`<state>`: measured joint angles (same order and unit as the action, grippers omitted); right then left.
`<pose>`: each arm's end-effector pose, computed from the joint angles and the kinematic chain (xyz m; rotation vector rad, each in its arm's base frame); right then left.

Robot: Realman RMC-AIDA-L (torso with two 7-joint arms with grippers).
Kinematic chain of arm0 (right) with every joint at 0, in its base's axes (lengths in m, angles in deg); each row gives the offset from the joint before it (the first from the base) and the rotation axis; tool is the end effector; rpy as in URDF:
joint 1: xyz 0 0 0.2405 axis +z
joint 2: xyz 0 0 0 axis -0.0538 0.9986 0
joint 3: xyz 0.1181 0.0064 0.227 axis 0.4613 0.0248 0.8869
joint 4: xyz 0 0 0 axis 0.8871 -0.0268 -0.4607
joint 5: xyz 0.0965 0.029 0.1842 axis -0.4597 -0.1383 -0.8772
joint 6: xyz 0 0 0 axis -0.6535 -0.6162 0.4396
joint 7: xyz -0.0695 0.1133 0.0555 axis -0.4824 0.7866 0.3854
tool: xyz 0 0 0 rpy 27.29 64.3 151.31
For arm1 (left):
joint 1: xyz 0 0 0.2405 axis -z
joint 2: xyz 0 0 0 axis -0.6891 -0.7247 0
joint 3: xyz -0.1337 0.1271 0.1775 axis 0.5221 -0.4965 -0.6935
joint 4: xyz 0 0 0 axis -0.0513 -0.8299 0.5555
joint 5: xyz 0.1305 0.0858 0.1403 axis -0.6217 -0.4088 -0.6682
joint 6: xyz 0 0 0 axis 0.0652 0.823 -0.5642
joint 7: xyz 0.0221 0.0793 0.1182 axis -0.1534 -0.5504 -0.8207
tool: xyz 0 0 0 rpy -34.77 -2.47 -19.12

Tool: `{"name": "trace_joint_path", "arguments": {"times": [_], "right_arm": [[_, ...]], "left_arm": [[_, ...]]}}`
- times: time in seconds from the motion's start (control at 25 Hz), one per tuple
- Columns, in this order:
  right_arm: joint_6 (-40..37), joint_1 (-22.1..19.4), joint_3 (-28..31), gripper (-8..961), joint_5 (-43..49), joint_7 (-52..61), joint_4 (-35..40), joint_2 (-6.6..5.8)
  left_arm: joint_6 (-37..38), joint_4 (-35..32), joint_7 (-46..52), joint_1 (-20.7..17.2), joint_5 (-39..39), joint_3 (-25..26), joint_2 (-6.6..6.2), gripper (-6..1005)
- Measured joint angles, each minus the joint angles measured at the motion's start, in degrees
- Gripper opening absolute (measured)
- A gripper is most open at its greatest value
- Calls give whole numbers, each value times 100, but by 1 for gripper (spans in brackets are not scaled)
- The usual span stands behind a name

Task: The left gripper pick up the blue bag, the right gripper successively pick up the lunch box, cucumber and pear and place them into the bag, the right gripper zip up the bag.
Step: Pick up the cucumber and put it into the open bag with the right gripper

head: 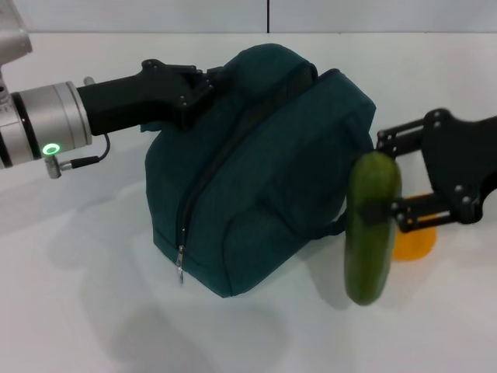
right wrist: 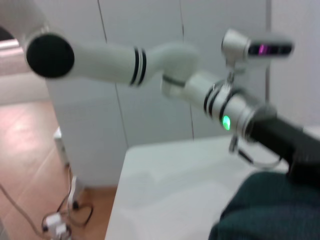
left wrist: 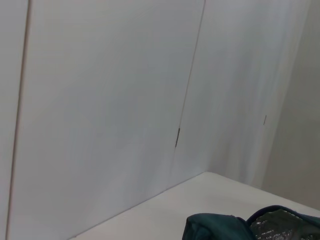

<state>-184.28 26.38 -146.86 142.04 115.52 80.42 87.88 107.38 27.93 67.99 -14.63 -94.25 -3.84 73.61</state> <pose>0.1452 0.3102 0.0592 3.0584 -0.0411 -0.5632 -0.2236 0.3614 0.0022 -2.5488 -0.5611 -0.8676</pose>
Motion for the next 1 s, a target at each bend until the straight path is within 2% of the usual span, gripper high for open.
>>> {"name": "trace_joint_path", "arguments": {"times": [0.4, 0.68, 0.84, 1.0], "right_arm": [[-323, -170, 933, 580, -1333, -834, -618, -9], [-261, -144, 1752, 580, -2553, -1503, -1879, -24], [-80, -34, 1873, 580, -2855, -1639, -2292, -23], [325, 230, 1754, 580, -3289, -2046, -2960, 12]], "left_arm": [[-109, 19, -362, -156, 584, 6, 0, 45], [-77, 20, -571, -249, 720, -10, -8, 45], [-73, 56, -607, -242, 720, -32, -2, 45], [-63, 61, -619, -230, 721, -38, 0, 45]]}}
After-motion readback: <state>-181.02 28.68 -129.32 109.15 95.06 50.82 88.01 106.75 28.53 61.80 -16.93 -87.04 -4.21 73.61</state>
